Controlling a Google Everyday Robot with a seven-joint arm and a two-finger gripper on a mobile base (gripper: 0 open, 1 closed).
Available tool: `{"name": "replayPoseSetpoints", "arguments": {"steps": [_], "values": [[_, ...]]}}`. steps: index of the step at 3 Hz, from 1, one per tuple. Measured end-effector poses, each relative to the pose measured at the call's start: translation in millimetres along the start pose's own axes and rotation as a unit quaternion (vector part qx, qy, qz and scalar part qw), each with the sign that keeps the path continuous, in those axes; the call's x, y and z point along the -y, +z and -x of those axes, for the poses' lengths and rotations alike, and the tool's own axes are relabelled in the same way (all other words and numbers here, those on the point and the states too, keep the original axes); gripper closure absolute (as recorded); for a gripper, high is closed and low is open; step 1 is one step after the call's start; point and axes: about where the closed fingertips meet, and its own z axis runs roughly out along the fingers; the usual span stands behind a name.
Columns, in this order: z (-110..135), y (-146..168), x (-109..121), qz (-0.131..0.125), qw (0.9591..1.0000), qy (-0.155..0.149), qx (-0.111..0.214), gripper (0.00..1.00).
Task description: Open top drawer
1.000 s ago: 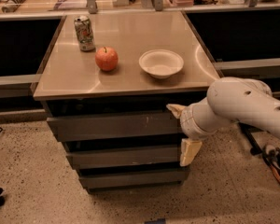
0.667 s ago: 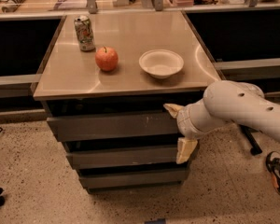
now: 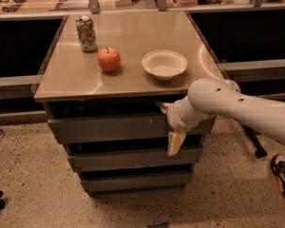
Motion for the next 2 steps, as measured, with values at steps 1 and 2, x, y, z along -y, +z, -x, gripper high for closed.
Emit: {"name": "replayPoseSetpoints", "arguments": {"steps": [1,2], "values": [[0.7,0.9,0.5,0.001,1.0,-0.001,0.0,0.0],[2.9,1.6,-3.8,0.018,0.9998,-0.001,-0.001,0.0]]}}
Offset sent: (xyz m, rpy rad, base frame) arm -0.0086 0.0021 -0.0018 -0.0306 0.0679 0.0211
